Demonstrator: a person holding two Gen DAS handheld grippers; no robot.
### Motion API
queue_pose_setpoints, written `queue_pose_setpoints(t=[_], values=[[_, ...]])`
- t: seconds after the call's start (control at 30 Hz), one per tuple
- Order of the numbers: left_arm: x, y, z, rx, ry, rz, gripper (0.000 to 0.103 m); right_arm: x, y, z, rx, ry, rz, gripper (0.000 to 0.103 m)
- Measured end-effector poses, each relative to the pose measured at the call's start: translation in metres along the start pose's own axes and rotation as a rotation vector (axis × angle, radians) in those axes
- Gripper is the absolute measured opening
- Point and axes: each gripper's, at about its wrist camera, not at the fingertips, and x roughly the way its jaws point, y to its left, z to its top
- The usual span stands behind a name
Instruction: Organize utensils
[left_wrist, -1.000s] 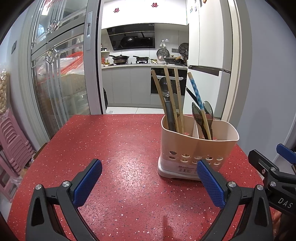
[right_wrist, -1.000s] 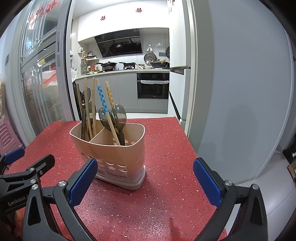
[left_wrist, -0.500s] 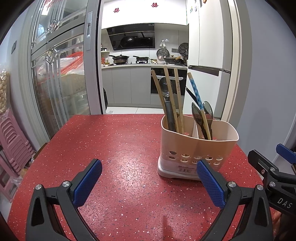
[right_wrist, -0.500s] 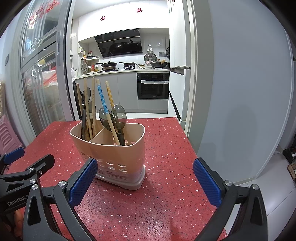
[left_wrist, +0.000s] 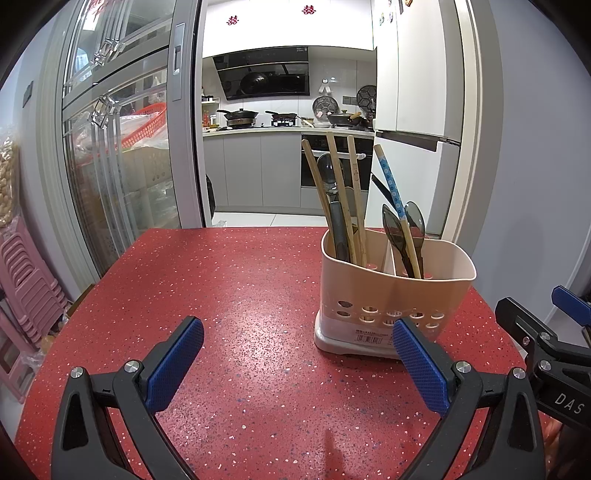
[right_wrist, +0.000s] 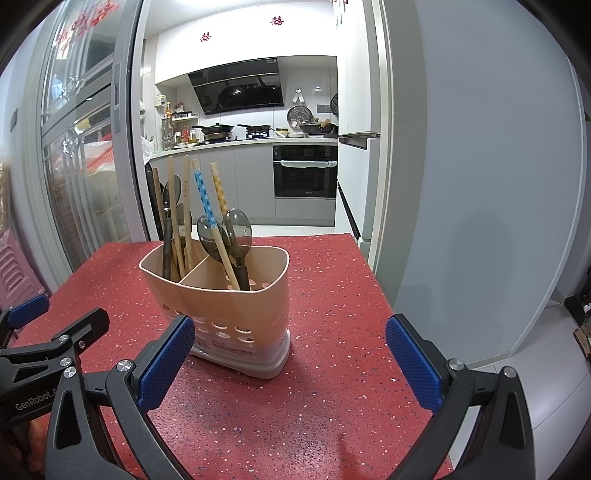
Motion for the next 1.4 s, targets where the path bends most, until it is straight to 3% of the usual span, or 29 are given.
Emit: queue_pose_setpoints(t=[1.4], values=[[-0.0019, 0.0018, 0.0016, -0.018, 0.010, -0.007, 0.103, -0.0011, 0.0006, 0.0003, -0.002, -0.002, 0.001, 0.103]])
